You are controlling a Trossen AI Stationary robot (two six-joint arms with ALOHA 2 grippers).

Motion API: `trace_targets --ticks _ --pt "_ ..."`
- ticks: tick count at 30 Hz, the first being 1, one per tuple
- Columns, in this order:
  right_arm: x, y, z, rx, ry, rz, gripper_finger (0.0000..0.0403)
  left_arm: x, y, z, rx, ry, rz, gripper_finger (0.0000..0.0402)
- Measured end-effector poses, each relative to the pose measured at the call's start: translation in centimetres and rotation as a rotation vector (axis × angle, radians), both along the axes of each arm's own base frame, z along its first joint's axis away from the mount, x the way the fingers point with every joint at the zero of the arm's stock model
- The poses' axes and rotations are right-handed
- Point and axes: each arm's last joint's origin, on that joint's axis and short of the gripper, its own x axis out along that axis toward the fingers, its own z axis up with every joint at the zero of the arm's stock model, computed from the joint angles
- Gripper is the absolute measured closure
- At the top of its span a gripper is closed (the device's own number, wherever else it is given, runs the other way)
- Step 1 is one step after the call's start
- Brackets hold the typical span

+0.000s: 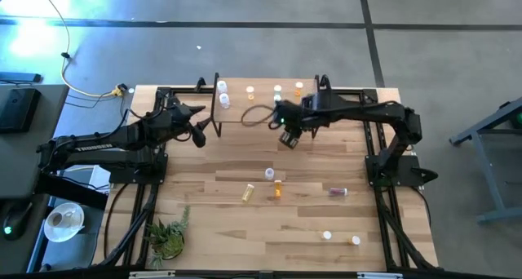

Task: Pick and place medicine bottles onto shelf by color
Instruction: Put the top yellow pill bottle on the shelf aligned with the other yellow pill bottle

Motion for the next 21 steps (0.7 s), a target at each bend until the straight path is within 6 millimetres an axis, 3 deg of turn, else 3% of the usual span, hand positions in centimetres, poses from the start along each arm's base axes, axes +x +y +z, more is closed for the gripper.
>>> trace_targets --ticks 8,16,21 --pt "-0.6 2.9 -4.0 -0.04 0.125 -0.02 0.0253 1.1 -0.7 0.4 -0.131 -0.135 -0.311 0.0174" --pt "-1.4 5.2 -6.7 -0.037 0.185 -0.032 0.0253 3.2 -1.4 -1.2 -0.284 -0.095 -0.356 0.0174" --pt "-1.5 6.4 -7.0 -0.05 0.177 -0.024 0.0253 4.6 -2.5 -2.5 -0.382 -0.052 -0.392 0.0174"
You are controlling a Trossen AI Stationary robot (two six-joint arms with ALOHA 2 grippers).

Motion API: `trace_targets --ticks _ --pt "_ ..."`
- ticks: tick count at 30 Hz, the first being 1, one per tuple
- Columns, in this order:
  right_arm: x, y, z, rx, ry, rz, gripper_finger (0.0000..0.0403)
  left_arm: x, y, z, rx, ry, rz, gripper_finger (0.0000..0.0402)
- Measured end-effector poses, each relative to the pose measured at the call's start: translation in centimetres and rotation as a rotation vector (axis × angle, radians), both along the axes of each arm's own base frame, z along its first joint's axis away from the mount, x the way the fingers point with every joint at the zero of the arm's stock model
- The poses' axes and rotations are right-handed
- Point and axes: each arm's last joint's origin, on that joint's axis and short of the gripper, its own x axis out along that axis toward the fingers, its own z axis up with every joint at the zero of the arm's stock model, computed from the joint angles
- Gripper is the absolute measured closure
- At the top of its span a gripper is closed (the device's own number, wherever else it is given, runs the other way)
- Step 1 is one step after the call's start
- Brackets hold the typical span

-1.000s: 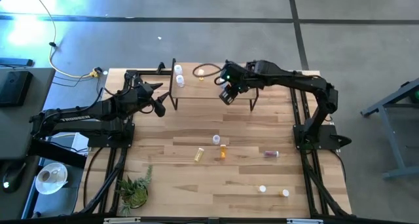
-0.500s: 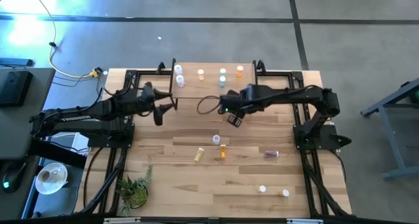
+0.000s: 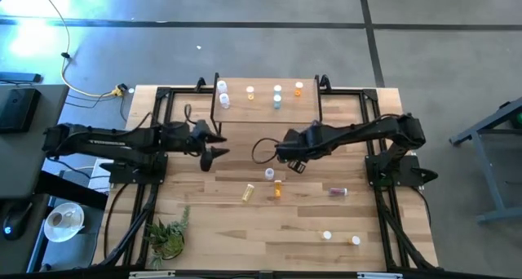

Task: Pick and place medicine bottles onto shelf by color
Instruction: Put the top yellow pill bottle on the shelf aligned with the other yellow pill bottle

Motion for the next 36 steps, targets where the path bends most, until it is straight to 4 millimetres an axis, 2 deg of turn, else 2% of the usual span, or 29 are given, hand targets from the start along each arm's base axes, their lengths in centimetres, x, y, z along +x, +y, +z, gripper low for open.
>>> trace_targets --ticks 8,12,17,22,25,36 --pt "0.3 1.5 0.1 -0.025 -0.041 0.046 0.0253 2.0 -2.1 -1.1 -0.065 0.013 -0.044 0.0174" --pt "0.1 1.5 0.4 -0.057 -0.052 0.053 0.0253 2.9 -3.0 -0.5 -0.064 0.025 -0.057 0.0174" --pt "-0.4 1.0 1.8 -0.085 -0.085 0.096 0.0253 4.3 -4.1 0.4 -0.039 0.056 -0.059 0.0174" --pt "-1.9 0.5 4.4 -0.147 -0.169 0.115 0.0253 5.6 -5.1 0.4 -0.047 0.135 -0.037 0.0174" --pt "-3.1 0.3 5.4 -0.176 -0.236 0.11 0.0253 6.2 -5.6 -0.2 -0.061 0.215 -0.005 0.0174" --pt "-7.5 0.2 4.4 -0.08 -0.45 0.07 0.0253 8.5 -7.2 -2.0 -0.153 0.323 0.037 0.0174"
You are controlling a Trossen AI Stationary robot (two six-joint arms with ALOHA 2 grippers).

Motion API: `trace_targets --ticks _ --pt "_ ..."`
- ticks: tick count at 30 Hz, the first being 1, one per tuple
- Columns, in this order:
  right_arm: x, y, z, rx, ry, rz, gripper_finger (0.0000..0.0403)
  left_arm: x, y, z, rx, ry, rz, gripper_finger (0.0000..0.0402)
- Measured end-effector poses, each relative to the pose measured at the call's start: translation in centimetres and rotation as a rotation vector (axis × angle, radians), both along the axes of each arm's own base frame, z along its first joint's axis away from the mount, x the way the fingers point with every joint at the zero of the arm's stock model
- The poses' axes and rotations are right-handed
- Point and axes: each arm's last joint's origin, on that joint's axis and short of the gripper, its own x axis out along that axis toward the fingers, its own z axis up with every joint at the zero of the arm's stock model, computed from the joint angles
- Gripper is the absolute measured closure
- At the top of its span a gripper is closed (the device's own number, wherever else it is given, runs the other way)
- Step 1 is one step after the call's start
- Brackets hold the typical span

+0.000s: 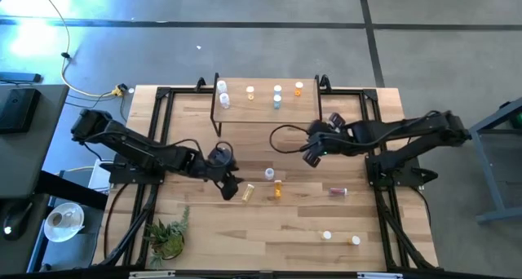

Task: Pick and place medicine bottles onto shelf by color
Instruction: Put the top yellow pill bottle on the shelf aligned with the other yellow pill bottle

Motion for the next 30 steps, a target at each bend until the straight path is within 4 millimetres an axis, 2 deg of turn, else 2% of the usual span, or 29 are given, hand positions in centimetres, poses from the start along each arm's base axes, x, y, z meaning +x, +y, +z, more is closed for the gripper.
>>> trace_targets --ticks 5,18,30 --pt "-0.6 0.5 -0.6 0.033 -0.024 -0.018 0.0253 0.9 -0.9 -1.2 -0.019 0.041 0.002 0.0174" --pt "-0.4 1.4 -0.4 0.029 -0.061 0.024 0.0253 3.1 -3.1 -4.5 -0.023 0.157 -0.014 0.0174" --pt "-0.3 1.4 -0.4 0.028 -0.07 0.022 0.0253 4.4 -4.1 -6.1 0.001 0.2 -0.019 0.0174"
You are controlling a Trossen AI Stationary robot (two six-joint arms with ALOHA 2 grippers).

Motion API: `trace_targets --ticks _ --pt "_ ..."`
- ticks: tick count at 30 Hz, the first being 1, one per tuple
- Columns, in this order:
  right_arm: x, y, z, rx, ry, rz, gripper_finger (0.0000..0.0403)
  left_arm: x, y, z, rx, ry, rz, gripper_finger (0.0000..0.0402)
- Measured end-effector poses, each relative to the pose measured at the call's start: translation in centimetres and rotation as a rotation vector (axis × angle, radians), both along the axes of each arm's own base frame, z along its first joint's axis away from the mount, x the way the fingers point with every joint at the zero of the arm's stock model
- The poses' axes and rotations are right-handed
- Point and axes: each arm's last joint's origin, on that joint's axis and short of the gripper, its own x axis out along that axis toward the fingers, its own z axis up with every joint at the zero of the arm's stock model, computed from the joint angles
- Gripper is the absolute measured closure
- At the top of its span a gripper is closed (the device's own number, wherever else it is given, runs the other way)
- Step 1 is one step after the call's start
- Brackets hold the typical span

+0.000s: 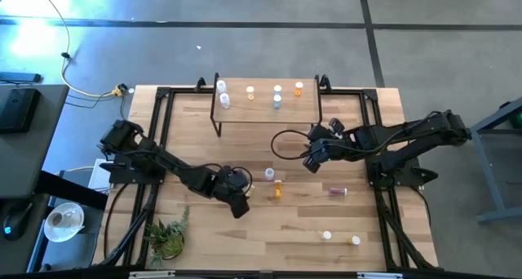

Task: Pick and place medicine bottles onto shelf by color
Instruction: Put the top yellow pill bottle on the shelf aligned with the other yellow pill bottle

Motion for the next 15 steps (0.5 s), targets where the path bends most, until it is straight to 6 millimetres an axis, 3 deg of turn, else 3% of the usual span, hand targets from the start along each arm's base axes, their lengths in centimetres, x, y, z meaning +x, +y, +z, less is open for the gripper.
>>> trace_targets --ticks 15 --pt "0.1 0.0 0.0 0.004 -0.006 0.001 0.0253 0.2 -0.1 -2.3 0.011 0.069 0.014 0.0174"
